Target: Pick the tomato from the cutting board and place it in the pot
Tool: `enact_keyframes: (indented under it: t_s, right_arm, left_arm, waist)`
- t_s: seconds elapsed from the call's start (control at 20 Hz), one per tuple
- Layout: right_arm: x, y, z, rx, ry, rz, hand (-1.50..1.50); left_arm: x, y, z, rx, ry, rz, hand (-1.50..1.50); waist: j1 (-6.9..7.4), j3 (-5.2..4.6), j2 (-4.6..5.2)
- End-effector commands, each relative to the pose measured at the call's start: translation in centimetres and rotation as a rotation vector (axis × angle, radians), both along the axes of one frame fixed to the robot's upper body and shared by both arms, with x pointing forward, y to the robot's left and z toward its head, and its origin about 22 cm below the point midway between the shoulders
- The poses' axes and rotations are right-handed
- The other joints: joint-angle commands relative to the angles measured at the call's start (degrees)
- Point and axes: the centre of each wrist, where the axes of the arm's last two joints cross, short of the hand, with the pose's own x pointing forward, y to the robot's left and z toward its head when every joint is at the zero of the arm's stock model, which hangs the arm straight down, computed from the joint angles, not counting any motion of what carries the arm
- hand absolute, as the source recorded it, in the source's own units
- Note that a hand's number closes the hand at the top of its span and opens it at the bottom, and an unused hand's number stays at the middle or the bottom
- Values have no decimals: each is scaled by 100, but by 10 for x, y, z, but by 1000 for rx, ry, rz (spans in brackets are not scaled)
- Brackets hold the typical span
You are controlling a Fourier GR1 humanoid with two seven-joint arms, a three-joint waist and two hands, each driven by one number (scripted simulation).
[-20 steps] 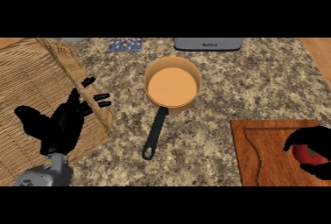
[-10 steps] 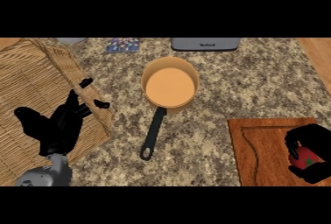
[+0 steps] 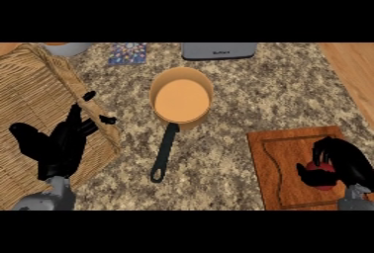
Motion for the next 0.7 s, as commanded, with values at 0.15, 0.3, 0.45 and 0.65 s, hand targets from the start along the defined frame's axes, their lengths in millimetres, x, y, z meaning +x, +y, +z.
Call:
enact_keyframes:
  t_s: [0.15, 0.3, 0.45, 0.65]
  right_arm:
    - [10, 76, 67, -48, -268, -332, 150]
    - [7, 114, 106, -80, -369, -333, 150]
    - [-6, 148, 148, -93, -481, -356, 150]
    - [-24, 201, 200, -170, -624, -309, 150]
  left_arm:
    - [-2, -2, -3, -5, 5, -8, 0]
    - [4, -4, 2, 14, -2, -24, 0]
    - [4, -10, 3, 4, -5, -52, 0]
    - [5, -11, 4, 11, -7, -76, 0]
  waist:
    - [107, 9, -46]
    - [230, 27, -9]
    - [341, 35, -8]
    - [559, 39, 33]
